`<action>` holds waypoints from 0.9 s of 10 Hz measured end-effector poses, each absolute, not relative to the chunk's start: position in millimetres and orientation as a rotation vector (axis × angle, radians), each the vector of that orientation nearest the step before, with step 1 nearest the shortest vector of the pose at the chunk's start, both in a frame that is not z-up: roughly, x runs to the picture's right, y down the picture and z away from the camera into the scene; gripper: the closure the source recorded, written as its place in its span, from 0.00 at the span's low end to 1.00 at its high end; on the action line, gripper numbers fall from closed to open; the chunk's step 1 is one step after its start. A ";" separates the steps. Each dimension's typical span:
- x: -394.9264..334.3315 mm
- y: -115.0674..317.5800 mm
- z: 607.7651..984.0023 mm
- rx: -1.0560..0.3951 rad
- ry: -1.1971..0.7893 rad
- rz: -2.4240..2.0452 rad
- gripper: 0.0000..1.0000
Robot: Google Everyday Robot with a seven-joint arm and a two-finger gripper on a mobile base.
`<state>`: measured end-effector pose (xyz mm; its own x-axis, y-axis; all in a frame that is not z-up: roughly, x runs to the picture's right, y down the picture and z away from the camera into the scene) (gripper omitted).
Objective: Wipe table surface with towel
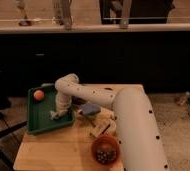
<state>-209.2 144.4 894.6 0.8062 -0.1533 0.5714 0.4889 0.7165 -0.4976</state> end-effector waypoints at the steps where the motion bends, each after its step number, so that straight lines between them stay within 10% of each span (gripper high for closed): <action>1: -209.5 141.8 893.0 -0.679 -0.527 -0.376 1.00; 9: -217.3 118.9 875.8 -0.617 -0.529 -0.409 1.00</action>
